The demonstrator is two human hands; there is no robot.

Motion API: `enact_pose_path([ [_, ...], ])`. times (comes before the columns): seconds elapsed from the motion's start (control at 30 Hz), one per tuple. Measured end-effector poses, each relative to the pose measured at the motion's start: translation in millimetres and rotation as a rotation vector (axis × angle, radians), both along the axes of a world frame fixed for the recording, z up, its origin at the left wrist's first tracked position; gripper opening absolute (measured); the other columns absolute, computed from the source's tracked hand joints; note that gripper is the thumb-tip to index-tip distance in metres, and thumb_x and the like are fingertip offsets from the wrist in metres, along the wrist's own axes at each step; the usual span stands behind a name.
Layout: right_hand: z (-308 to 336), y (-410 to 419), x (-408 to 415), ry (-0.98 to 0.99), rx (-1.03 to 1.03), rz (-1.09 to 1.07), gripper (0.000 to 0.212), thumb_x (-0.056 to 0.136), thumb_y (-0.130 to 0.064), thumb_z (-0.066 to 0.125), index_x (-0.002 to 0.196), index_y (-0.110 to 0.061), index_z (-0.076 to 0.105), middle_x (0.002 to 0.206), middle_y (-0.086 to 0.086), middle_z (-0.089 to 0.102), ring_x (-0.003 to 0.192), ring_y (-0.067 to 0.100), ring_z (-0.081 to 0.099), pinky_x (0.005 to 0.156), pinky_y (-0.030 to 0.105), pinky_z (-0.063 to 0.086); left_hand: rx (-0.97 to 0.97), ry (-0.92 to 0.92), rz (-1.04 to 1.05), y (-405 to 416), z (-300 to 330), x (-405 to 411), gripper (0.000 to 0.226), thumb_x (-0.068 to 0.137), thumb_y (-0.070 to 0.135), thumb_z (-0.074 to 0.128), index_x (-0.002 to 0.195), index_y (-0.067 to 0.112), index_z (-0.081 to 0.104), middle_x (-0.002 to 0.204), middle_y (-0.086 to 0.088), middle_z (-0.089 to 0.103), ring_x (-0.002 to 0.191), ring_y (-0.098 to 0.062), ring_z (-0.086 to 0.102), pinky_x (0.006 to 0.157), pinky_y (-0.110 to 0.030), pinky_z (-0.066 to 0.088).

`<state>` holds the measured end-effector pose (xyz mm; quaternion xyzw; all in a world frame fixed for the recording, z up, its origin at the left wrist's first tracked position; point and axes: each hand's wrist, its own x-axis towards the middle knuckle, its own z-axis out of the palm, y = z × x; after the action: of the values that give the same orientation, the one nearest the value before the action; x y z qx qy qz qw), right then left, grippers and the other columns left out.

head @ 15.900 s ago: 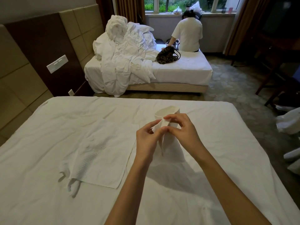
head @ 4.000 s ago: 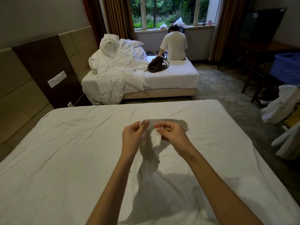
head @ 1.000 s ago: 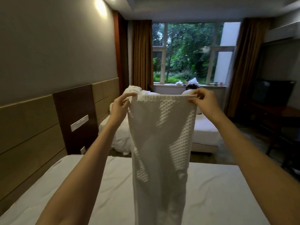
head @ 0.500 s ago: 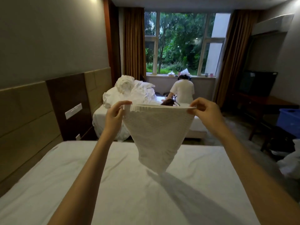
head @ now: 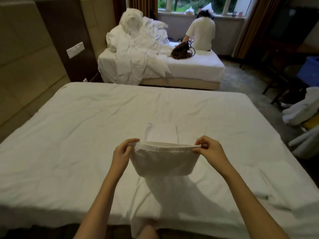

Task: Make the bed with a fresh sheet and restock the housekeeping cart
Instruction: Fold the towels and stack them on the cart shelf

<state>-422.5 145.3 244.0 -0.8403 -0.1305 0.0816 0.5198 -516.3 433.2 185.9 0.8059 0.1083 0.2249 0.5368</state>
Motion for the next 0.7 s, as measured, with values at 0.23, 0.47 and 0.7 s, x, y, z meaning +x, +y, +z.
enact_pose_path([
  [0.23,-32,17,42,0.077,0.053,-0.109,0.013,0.079,-0.001,0.071,0.079,-0.009,0.061,0.081,0.003,0.064,0.077,0.013,0.062,0.064,0.012,0.048,-0.033,0.143,-0.001,14,-22,39,0.054,0.087,-0.01,0.039,0.096,0.036,0.066,0.107,0.017,0.066,0.098,0.017,0.054,0.08,-0.002,0.038],
  [0.47,-79,64,171,0.117,-0.001,-0.171,0.013,0.079,-0.003,0.071,0.079,-0.011,0.06,0.078,0.0,0.063,0.076,0.014,0.061,0.065,0.016,0.048,-0.102,0.229,0.011,51,-63,170,0.043,0.09,-0.005,0.039,0.103,0.023,0.069,0.109,0.011,0.066,0.102,0.002,0.056,0.082,-0.004,0.039],
  [0.7,-168,127,333,0.124,-0.035,-0.212,0.017,0.08,-0.009,0.071,0.083,-0.021,0.059,0.086,-0.002,0.065,0.092,0.023,0.065,0.08,0.036,0.052,-0.093,0.274,0.023,106,-146,325,0.039,0.095,0.0,0.038,0.115,0.02,0.065,0.109,0.006,0.064,0.083,0.005,0.055,0.067,-0.003,0.037],
])
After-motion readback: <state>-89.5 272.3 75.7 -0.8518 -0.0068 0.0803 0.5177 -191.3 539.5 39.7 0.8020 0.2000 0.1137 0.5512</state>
